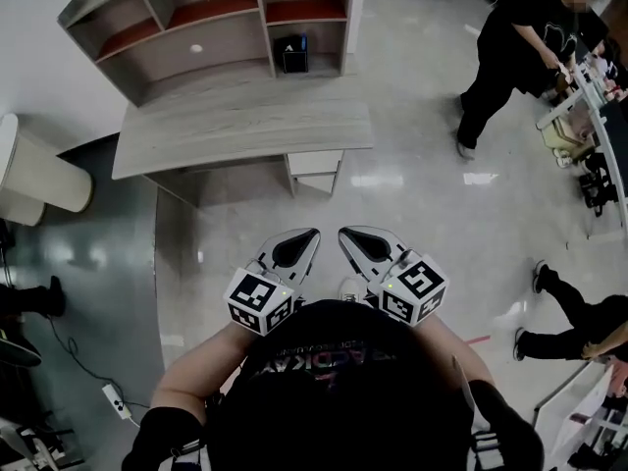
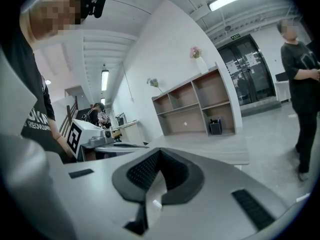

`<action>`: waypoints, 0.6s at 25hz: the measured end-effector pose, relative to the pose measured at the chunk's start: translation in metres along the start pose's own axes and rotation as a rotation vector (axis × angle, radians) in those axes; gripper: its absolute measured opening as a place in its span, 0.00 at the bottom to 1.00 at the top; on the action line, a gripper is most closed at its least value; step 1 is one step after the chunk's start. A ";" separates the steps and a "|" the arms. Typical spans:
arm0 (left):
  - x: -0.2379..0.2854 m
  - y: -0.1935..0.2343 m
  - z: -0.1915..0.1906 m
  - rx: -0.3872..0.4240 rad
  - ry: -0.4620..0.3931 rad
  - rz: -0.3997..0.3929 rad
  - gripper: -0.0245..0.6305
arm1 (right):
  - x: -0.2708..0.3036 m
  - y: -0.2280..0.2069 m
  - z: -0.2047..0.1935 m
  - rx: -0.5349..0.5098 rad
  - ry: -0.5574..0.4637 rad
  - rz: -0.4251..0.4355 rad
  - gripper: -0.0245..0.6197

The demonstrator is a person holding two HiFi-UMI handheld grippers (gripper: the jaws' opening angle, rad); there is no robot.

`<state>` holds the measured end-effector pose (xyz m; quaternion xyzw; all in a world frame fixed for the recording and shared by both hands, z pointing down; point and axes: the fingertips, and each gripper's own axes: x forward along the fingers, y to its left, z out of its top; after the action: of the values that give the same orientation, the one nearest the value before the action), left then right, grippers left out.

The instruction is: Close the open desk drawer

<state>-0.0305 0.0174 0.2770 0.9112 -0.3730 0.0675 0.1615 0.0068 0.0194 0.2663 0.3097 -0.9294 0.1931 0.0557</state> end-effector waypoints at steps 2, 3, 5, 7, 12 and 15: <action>-0.004 0.002 0.002 -0.006 -0.004 0.001 0.05 | -0.001 0.001 -0.003 0.008 0.008 -0.004 0.06; -0.007 0.002 0.001 -0.012 -0.003 0.000 0.05 | -0.002 0.003 -0.005 0.014 0.014 -0.002 0.06; -0.011 -0.002 -0.003 -0.022 0.008 -0.009 0.05 | -0.004 0.010 -0.014 0.032 0.034 0.007 0.06; -0.012 -0.010 -0.008 -0.026 0.025 -0.022 0.06 | -0.006 0.017 -0.023 0.046 0.055 0.016 0.06; -0.010 -0.017 -0.015 -0.013 0.051 -0.042 0.06 | -0.008 0.019 -0.027 0.047 0.053 0.012 0.06; -0.009 -0.018 -0.013 0.006 0.053 -0.051 0.05 | -0.008 0.019 -0.029 0.058 0.052 0.016 0.06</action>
<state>-0.0239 0.0399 0.2821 0.9187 -0.3451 0.0885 0.1704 0.0015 0.0493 0.2852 0.2985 -0.9241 0.2283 0.0693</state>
